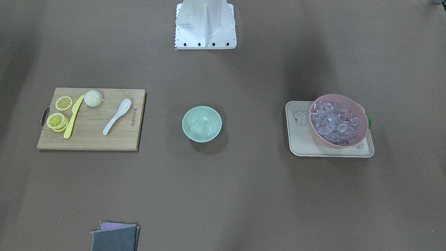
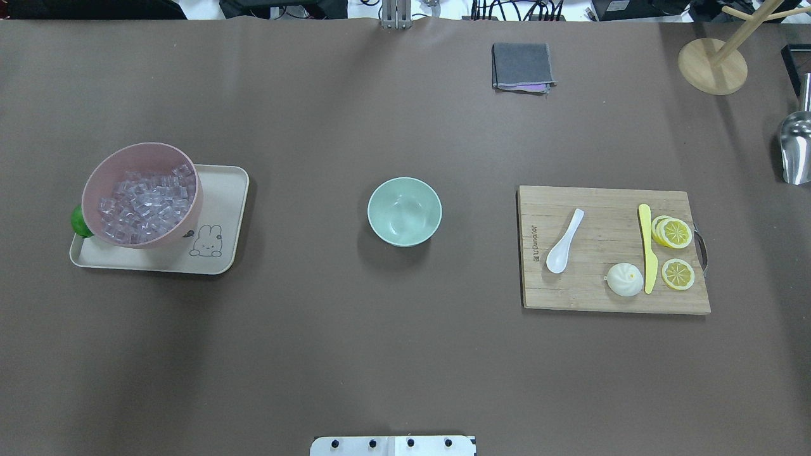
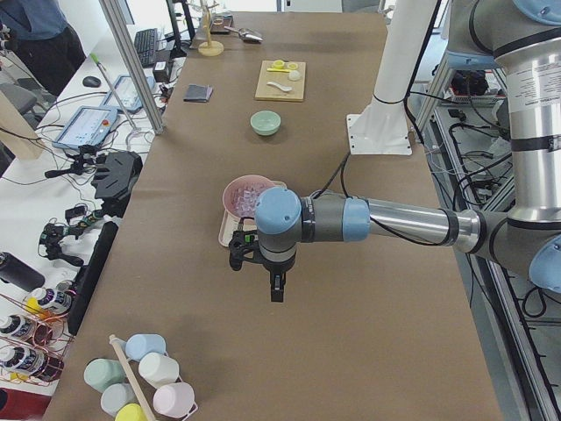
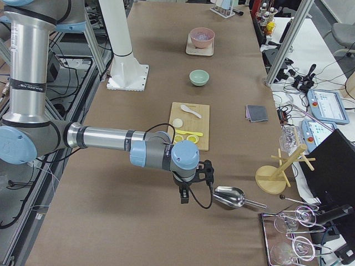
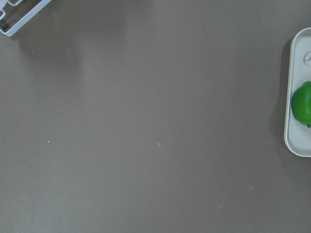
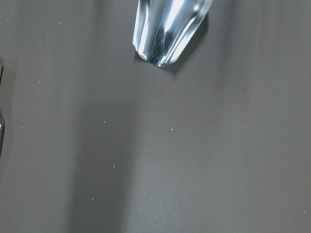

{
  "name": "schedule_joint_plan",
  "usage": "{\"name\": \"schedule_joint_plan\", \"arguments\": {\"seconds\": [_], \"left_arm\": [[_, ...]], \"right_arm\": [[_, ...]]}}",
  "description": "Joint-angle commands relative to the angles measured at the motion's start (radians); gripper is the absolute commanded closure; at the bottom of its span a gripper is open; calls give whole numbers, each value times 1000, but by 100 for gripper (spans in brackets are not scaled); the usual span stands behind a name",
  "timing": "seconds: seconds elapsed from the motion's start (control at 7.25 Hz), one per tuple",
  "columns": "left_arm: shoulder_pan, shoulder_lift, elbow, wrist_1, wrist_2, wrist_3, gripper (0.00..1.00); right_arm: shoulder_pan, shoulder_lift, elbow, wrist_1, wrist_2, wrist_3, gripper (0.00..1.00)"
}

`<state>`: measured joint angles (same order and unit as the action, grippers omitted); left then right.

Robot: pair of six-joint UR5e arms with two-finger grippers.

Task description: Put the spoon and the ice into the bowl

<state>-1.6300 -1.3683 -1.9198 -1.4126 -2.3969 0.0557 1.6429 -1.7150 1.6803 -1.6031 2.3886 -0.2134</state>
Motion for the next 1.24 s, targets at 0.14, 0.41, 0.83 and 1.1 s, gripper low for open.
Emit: {"name": "schedule_joint_plan", "arguments": {"seconds": [0.14, 0.41, 0.83, 1.1], "left_arm": [[-4, 17, -39, -26, -1, 13, 2], [-2, 15, -36, -51, -10, 7, 2], [-4, 21, -34, -106, -153, -2, 2], [-2, 21, -44, -124, -153, -40, 2]], "right_arm": [[0, 1, 9, 0, 24, -3, 0], [0, -2, 32, 0, 27, -3, 0], [0, -3, 41, 0, 114, -3, 0], [0, -9, 71, 2, 156, 2, 0]]}}
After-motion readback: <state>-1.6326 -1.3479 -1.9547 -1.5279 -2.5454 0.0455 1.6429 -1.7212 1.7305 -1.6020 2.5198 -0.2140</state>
